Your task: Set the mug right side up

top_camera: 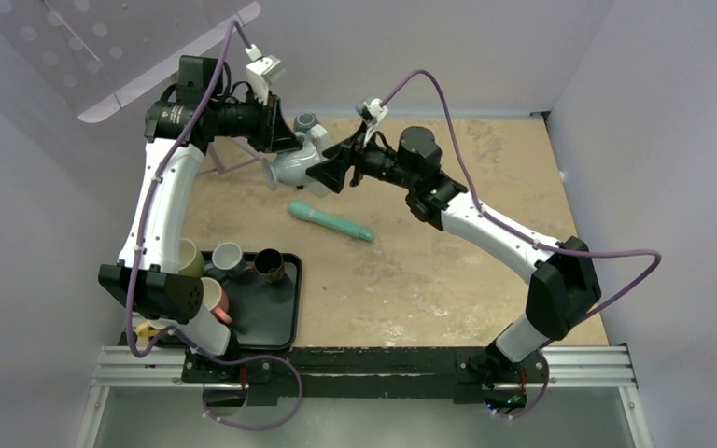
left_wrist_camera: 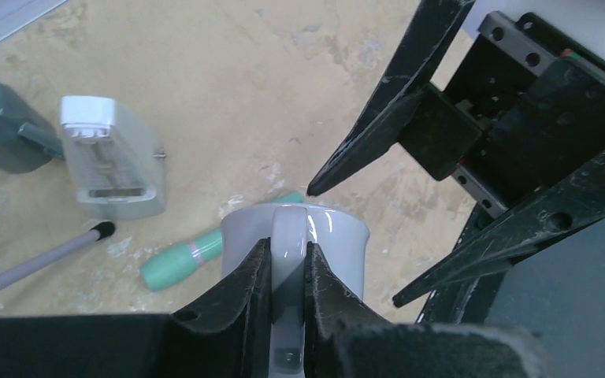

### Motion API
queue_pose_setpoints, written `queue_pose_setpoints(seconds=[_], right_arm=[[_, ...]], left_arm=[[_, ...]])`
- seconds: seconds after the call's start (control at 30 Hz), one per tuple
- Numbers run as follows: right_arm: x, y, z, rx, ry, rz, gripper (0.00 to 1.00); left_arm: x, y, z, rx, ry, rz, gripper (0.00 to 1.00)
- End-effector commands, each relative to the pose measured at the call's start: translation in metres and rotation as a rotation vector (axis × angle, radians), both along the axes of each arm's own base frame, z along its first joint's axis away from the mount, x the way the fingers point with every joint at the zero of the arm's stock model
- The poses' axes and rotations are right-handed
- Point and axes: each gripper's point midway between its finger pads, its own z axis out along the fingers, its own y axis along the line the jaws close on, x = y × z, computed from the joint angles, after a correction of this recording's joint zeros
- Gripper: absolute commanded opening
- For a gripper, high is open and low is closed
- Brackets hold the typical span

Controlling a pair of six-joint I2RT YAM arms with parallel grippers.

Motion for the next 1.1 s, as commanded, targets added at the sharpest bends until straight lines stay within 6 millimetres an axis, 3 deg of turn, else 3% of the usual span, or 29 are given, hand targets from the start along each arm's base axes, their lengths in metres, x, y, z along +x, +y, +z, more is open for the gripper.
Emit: queue_pose_setpoints(seconds=[0.0, 0.07, 0.17, 0.27, 0.3, 0.33, 0.4, 0.43, 0.47, 0.5, 0.57, 0.7, 0.83, 0.97, 1.07], right_arm=[[-0.014, 0.010, 0.047, 0.118, -0.062, 0.110, 0.74], [-0.018, 0.019, 0.033, 0.105, -0.009, 0.175, 0.69], [-0.027, 0.026, 0.029, 0.125, 0.028, 0.259, 0.56], [-0.033, 0.025, 0.042, 0.161, -0.009, 0.284, 0.24], [-0.033, 0.024, 0.048, 0.166, -0.032, 0.278, 0.08], [-0.031, 0.021, 0.051, 0.161, -0.053, 0.253, 0.00], [-0.018, 0.014, 0.045, 0.090, -0.095, 0.152, 0.00], [-0.012, 0.009, 0.045, 0.052, -0.145, 0.095, 0.00], [-0.003, 0.002, 0.029, -0.046, -0.159, 0.025, 0.00], [0.004, -0.005, 0.018, -0.136, -0.195, -0.043, 0.00], [0.011, -0.018, 0.000, -0.321, -0.301, -0.130, 0.00], [-0.014, -0.031, -0.063, -0.795, -0.483, -0.102, 0.00], [-0.034, -0.050, -0.111, -1.171, -0.603, -0.038, 0.00], [-0.053, -0.043, -0.115, -1.224, -0.637, 0.028, 0.00], [-0.055, -0.039, -0.113, -1.255, -0.637, 0.037, 0.00]], left_arm=[[-0.013, -0.027, 0.045, -0.141, -0.066, -0.083, 0.00], [-0.014, -0.032, 0.055, -0.184, -0.053, -0.084, 0.00], [-0.015, -0.035, 0.063, -0.219, -0.048, -0.092, 0.00], [-0.014, -0.035, 0.057, -0.214, -0.034, -0.085, 0.00], [-0.013, -0.034, 0.053, -0.207, -0.028, -0.084, 0.00], [-0.014, -0.033, 0.048, -0.197, -0.020, -0.080, 0.00], [-0.013, -0.028, 0.038, -0.158, -0.017, -0.063, 0.04], [-0.012, -0.023, 0.033, -0.130, -0.023, -0.053, 0.23], [-0.011, -0.019, 0.030, -0.104, -0.035, -0.047, 0.45], [-0.010, -0.015, 0.028, -0.082, -0.046, -0.034, 0.60], [-0.007, -0.011, 0.029, -0.054, -0.070, -0.018, 0.77], [0.003, -0.009, 0.034, -0.049, -0.071, 0.024, 0.81], [-0.003, -0.029, 0.001, 0.083, -0.015, -0.021, 0.80], [-0.022, -0.058, -0.045, 0.261, 0.006, -0.140, 0.80], [-0.037, -0.074, -0.069, 0.342, 0.000, -0.225, 0.81]])
